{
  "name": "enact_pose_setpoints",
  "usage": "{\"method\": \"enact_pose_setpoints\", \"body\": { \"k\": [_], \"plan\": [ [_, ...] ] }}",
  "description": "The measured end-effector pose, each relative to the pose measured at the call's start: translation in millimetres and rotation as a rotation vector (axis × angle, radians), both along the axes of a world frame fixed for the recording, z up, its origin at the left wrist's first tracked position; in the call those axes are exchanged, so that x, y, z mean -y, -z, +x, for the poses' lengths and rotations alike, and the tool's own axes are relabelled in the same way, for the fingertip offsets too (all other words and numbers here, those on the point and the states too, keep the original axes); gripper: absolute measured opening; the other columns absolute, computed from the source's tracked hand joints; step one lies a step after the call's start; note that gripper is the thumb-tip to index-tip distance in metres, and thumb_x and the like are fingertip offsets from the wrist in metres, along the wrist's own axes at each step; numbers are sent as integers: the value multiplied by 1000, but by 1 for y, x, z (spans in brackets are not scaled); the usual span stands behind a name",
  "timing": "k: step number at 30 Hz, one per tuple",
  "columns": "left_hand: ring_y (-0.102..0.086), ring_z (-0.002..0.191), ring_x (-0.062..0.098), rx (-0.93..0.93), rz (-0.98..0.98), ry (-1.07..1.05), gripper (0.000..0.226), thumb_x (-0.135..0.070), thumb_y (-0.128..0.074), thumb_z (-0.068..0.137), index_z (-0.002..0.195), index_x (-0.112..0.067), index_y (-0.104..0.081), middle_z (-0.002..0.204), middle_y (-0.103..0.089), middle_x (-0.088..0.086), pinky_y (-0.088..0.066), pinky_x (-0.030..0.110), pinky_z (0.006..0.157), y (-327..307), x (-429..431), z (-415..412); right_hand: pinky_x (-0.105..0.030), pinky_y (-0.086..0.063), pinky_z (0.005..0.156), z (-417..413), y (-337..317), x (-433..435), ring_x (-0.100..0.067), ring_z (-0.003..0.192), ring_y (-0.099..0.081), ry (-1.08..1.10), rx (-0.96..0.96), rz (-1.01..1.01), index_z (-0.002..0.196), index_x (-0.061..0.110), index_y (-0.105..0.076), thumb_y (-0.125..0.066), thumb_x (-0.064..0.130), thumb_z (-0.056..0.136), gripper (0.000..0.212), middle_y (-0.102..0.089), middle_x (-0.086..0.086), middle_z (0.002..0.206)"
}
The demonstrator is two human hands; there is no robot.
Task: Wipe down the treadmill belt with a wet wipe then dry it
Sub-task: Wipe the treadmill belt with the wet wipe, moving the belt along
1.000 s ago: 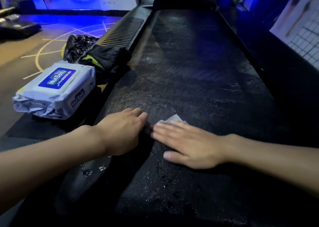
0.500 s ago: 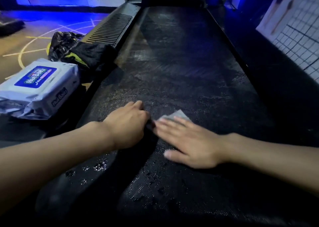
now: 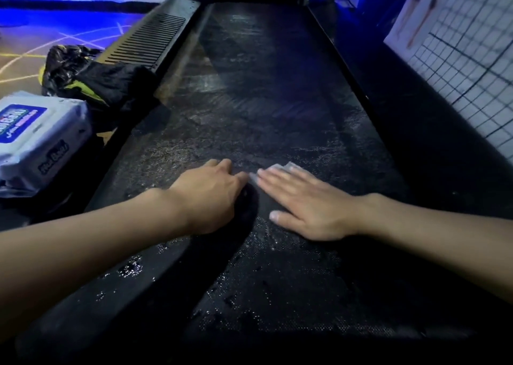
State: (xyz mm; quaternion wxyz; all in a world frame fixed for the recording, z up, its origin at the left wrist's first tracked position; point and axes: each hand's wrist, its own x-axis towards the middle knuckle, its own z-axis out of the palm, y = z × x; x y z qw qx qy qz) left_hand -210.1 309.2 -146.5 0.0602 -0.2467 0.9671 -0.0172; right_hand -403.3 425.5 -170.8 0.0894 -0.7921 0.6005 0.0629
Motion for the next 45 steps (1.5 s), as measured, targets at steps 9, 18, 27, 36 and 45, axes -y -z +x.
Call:
{"method": "enact_pose_setpoints", "body": {
  "k": [9, 18, 27, 36, 45],
  "plan": [
    [-48, 108, 26, 21, -21, 88, 39, -37, -32, 93, 125, -22, -46, 118, -48, 3, -44, 37, 95, 7, -7, -17, -39, 12, 123, -15, -2, -22, -6, 147, 27, 12, -1, 48, 157, 27, 16, -10, 58, 101, 69, 19, 7, 165],
    [-51, 98, 23, -13, -30, 218, 51, -40, -15, 83, 117, -21, -49, 107, -52, 0, -44, 36, 93, 11, -4, -28, -38, 15, 122, -23, 1, -37, -2, 145, 30, 112, 17, 63, 156, 29, 20, -7, 60, 100, 69, 23, 10, 163],
    [-50, 112, 23, 55, 64, 191, 43, -36, -33, 89, 129, -33, -49, 118, -50, -2, -46, 41, 96, 3, 0, -34, -40, 13, 122, -27, 4, -47, -5, 147, 26, 159, 36, 47, 155, 32, 22, -10, 60, 101, 68, 19, 9, 165],
    [-55, 112, 24, 69, 72, 280, 39, -33, -34, 89, 115, -13, -56, 118, -54, 3, -47, 38, 97, 7, -18, -41, -36, 16, 121, -25, 8, -63, -4, 147, 26, 200, 52, 26, 156, 31, 17, -10, 59, 102, 67, 18, 10, 165],
    [-49, 110, 21, 97, 78, 289, 34, -32, -39, 94, 121, -23, -58, 122, -47, -1, -45, 40, 98, -1, -28, -59, -35, 15, 122, -40, 13, -74, -2, 147, 24, 286, 67, 10, 155, 35, 19, -10, 59, 102, 66, 16, 11, 165]
  ]
}}
